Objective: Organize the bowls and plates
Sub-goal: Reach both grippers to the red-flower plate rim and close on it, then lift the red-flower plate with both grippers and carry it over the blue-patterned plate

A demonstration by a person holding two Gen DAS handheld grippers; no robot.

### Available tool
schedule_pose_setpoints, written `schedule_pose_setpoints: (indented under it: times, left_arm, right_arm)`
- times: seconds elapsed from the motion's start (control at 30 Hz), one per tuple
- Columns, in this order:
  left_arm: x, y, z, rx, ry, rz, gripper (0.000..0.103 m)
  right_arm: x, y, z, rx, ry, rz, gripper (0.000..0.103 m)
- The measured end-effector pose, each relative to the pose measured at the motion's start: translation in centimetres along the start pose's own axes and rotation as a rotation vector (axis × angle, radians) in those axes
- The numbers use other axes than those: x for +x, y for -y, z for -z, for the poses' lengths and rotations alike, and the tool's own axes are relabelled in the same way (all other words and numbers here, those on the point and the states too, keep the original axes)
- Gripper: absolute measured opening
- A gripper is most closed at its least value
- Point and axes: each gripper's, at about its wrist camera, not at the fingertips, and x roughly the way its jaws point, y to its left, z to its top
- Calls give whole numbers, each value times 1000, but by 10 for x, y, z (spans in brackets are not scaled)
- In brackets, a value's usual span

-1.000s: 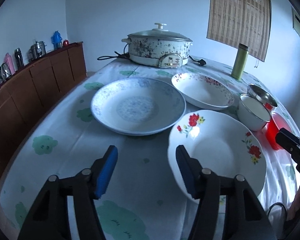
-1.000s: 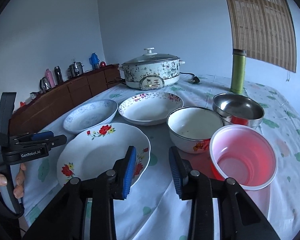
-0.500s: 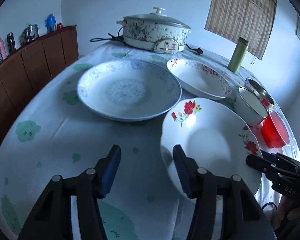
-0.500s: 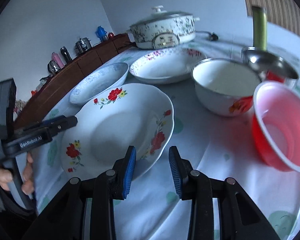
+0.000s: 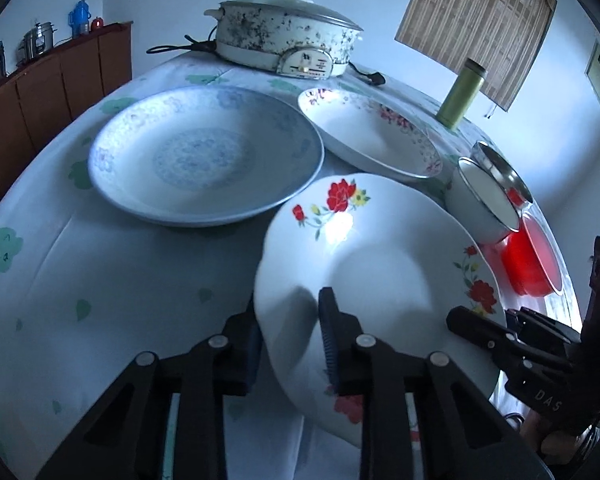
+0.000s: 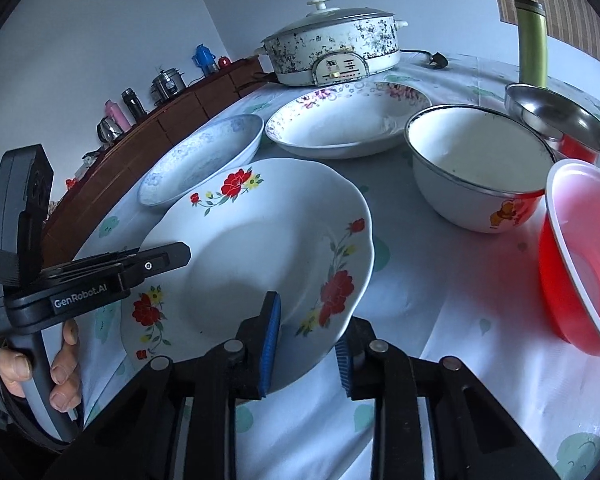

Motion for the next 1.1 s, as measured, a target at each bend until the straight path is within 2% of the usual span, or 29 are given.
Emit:
schedule_pose_setpoints:
  times: [0.3,0.7,0.97,1.1]
  left_arm:
    - [-13,-3,6,-3,30,34,24]
    - [-41,-21,-7,0,110,-23,24]
    - [-45,-44,-34,5,149,-103,24]
    - [-33,-61,-55,1,143,-142,24]
  right_arm:
    - [-6,-1,2,0,28,-13,26]
    - [-8,-27,-11,-16,56,-54,26]
    - [13,-50,-47,-33,62,-59,26]
    - [33,-57,-65,-23,51,-82,26]
